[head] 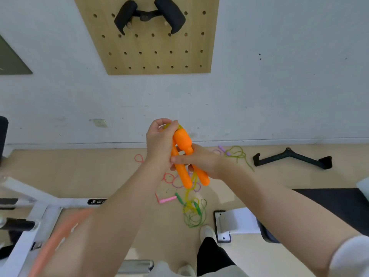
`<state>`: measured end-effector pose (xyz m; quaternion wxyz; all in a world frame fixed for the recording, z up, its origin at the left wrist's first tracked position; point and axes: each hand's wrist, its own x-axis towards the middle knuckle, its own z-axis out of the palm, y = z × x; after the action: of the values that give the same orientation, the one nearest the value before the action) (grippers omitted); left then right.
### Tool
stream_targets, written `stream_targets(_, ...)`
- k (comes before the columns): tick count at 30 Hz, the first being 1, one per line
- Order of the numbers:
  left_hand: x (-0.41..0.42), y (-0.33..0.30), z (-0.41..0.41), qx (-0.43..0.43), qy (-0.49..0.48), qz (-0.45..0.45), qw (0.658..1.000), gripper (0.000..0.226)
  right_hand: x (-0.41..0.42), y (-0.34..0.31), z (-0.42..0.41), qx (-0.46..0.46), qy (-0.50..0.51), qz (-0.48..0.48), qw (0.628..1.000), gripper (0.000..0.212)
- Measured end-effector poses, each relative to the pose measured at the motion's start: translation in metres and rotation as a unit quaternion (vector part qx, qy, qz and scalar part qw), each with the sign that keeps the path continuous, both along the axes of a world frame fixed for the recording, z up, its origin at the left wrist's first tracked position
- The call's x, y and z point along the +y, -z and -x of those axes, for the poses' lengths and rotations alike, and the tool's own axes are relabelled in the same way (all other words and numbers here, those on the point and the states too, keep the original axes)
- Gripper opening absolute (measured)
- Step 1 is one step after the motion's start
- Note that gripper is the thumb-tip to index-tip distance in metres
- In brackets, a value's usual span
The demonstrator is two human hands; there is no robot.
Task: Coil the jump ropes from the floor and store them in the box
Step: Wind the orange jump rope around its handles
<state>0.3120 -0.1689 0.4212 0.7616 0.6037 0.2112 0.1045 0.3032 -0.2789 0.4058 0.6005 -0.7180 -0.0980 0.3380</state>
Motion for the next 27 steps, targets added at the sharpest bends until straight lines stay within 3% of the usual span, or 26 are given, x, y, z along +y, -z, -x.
stream_targets(4, -0.001, 0.0, 0.014, -0.033, 0.071, 0.001, 0.997, 0.011, -0.002, -0.009, 0.007, -0.022, 0.031, 0.017, 0.999, 0.012)
stream_targets(6, 0.002, -0.003, 0.019, -0.053, 0.134, -0.054, 0.988, 0.011, -0.005, -0.014, 0.012, -0.032, 0.034, 0.032, 0.998, 0.007)
stream_targets(11, 0.015, -0.005, 0.037, -0.064, 0.314, -0.218, 0.922, 0.03, -0.012, -0.014, 0.025, -0.01, 0.011, 0.092, 0.996, 0.009)
stream_targets(15, 0.015, -0.008, 0.045, -0.05, 0.365, -0.327, 0.87, 0.052, -0.01, -0.019, 0.039, -0.042, -0.002, 0.111, 0.993, 0.034)
stream_targets(18, 0.01, -0.004, 0.049, -0.092, 0.307, -0.323, 0.891, 0.036, -0.003, -0.02, 0.044, -0.082, 0.003, 0.133, 0.988, 0.038)
stream_targets(22, 0.007, -0.004, 0.05, -0.101, 0.202, -0.267, 0.937, 0.026, -0.006, -0.021, 0.044, -0.087, -0.037, 0.189, 0.977, 0.011)
stream_targets(27, 0.011, -0.006, 0.053, -0.104, 0.223, -0.153, 0.957, 0.023, -0.035, -0.034, 0.046, -0.036, -0.108, 0.105, 0.988, 0.01)
